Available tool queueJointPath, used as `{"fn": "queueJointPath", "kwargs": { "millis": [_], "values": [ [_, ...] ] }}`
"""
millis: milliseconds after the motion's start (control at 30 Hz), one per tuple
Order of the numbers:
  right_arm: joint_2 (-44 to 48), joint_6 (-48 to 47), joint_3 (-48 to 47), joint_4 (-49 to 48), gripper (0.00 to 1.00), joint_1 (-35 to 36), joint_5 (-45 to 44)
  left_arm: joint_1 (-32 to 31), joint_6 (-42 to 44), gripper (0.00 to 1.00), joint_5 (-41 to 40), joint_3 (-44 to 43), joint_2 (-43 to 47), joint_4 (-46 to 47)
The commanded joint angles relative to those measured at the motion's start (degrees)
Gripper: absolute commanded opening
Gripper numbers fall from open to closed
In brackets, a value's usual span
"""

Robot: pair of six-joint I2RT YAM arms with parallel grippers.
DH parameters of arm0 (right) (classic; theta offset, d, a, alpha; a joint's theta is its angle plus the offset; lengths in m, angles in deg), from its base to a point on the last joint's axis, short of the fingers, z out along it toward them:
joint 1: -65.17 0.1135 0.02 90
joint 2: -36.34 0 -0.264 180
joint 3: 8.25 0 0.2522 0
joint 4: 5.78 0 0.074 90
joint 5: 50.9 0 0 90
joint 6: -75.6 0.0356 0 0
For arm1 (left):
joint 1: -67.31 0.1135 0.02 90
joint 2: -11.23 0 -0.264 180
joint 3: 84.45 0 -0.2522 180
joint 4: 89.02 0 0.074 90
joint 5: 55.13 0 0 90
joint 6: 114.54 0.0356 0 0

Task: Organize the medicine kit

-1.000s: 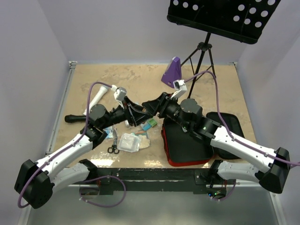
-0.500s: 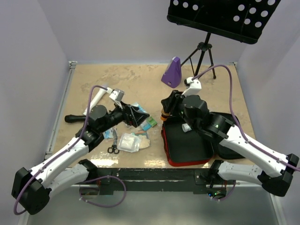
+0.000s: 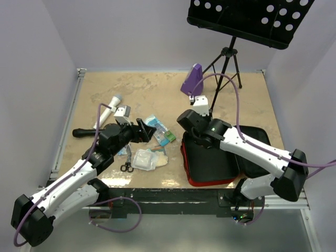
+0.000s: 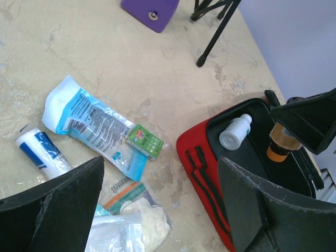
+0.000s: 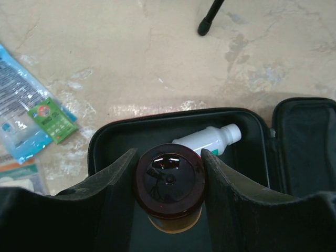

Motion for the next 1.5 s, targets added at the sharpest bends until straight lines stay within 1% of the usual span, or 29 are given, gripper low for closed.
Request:
{"fn": "queueJointPath", "kwargs": {
  "millis": [0, 133, 167, 267, 400, 533, 567, 600, 633, 800, 933, 1000, 1067, 1267, 1367, 1467],
  "values": [
    [-6.1, 0.0, -6.7, 4.6, 0.35, 0.6, -6.8, 0.2, -3.0, 0.92, -0.9, 0.2, -1.4, 1.3],
    [-13.5, 0.9, -7.4, 5.8, 0.37, 0.6, -5.6, 0.2, -5.7, 0.91, 0.9, 1.2, -2.9, 3.2],
    [-15.0, 1.3, -7.9, 6.5, 0.37, 1.0, -5.4, 0.2, -6.3, 0.9, 2.4, 1.6, -3.2, 4.1],
    [-18.1, 2.7, -8.0, 7.5, 0.37, 1.9, -6.2, 0.2, -7.6, 0.89, 4.2, 2.2, -3.3, 5.1],
    [-17.8, 3.3, -8.6, 8.6, 0.38, 2.4, -4.8, 0.2, -7.6, 0.89, 4.1, 2.5, -1.7, 4.4],
    [-16.6, 2.2, -6.7, 9.2, 0.42, 2.5, 2.2, 0.2, -6.8, 0.89, 4.0, 2.4, -0.7, 3.7],
    [-16.9, 2.2, -5.0, 9.0, 0.43, 2.5, 2.6, 0.1, -6.8, 0.89, 4.0, 2.4, -0.8, 3.6],
    [-16.0, -0.4, -3.5, 6.7, 0.43, 2.5, 4.5, 0.1, -6.9, 0.89, 4.2, 2.4, -1.1, 3.6],
    [-15.5, -0.1, -2.7, 6.1, 0.44, 2.4, 7.4, 0.2, -6.9, 0.89, 4.3, 2.4, -1.5, 3.7],
    [-17.7, 1.2, -2.5, 6.9, 0.48, 1.6, 9.1, 0.1, -7.1, 0.89, 4.8, 2.4, -3.2, 4.8],
    [-17.6, -1.0, -0.5, 4.5, 0.51, -1.2, 11.3, 0.1, -7.0, 0.89, 4.9, 1.8, -4.1, 5.3],
    [-17.5, -1.5, -0.2, 4.1, 0.55, -2.7, 12.0, 0.1, -6.9, 0.88, 5.3, 1.7, -4.6, 5.8],
    [-17.8, -2.4, 0.1, 3.4, 0.63, -3.8, 13.9, 0.1, -6.8, 0.88, 5.7, 1.4, -5.4, 6.1],
    [-18.5, -1.3, -0.3, 3.8, 0.81, -4.4, 15.0, 0.1, -5.7, 0.88, 6.0, 1.0, -6.8, 6.1],
    [-17.3, 2.1, -1.9, 5.3, 0.84, -4.3, 12.5, 0.1, -4.8, 0.88, 5.9, 0.6, -6.8, 5.7],
    [-11.8, 4.4, -0.4, 3.0, 0.84, -4.3, 15.8, 0.2, -3.6, 0.88, 5.5, -0.5, -6.8, 4.7]
  ]
}}
